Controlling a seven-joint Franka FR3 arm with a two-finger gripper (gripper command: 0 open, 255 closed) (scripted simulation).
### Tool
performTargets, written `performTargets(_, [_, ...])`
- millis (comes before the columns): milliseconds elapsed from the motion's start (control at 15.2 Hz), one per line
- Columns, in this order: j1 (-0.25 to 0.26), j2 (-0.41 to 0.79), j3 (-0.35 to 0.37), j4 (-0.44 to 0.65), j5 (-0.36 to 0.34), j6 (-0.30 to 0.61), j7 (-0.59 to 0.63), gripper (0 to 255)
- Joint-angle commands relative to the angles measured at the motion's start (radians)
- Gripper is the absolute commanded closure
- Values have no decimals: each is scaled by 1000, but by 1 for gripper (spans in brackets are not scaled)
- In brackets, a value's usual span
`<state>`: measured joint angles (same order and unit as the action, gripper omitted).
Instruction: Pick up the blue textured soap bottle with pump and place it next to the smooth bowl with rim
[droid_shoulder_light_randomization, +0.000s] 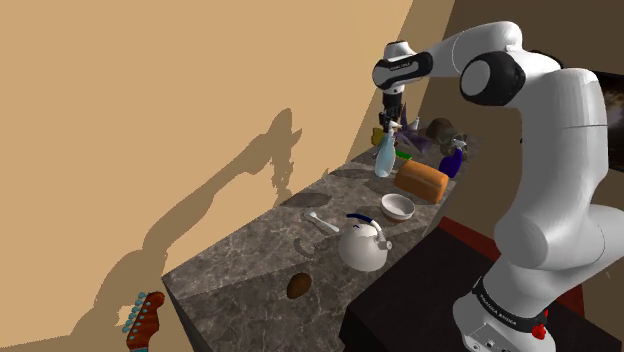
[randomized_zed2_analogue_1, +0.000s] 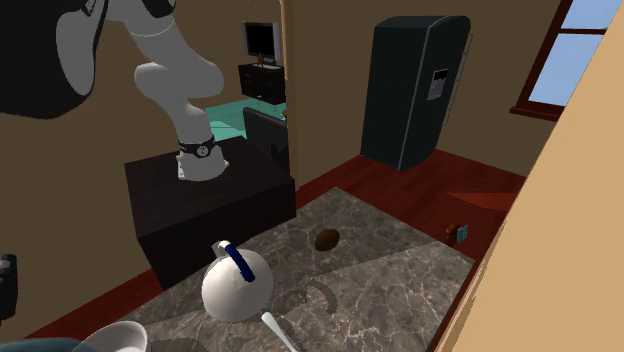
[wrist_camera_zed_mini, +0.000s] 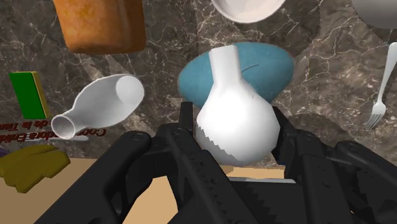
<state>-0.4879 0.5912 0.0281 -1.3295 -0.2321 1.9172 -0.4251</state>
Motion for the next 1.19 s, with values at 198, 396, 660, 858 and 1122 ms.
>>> performTargets(198, [-56, 174, -16, 245, 13, -52, -89, 255])
performTargets(396, [-82, 304, -23, 432, 21, -103, -134, 255])
performTargets(660, [-83, 309, -23, 388, 18, -54, -124, 255])
performTargets(858, [-84, 317, -24, 362, 16, -20, -118, 255])
performTargets(1122, [-85, 332, -24, 336, 14, 21, -110, 255])
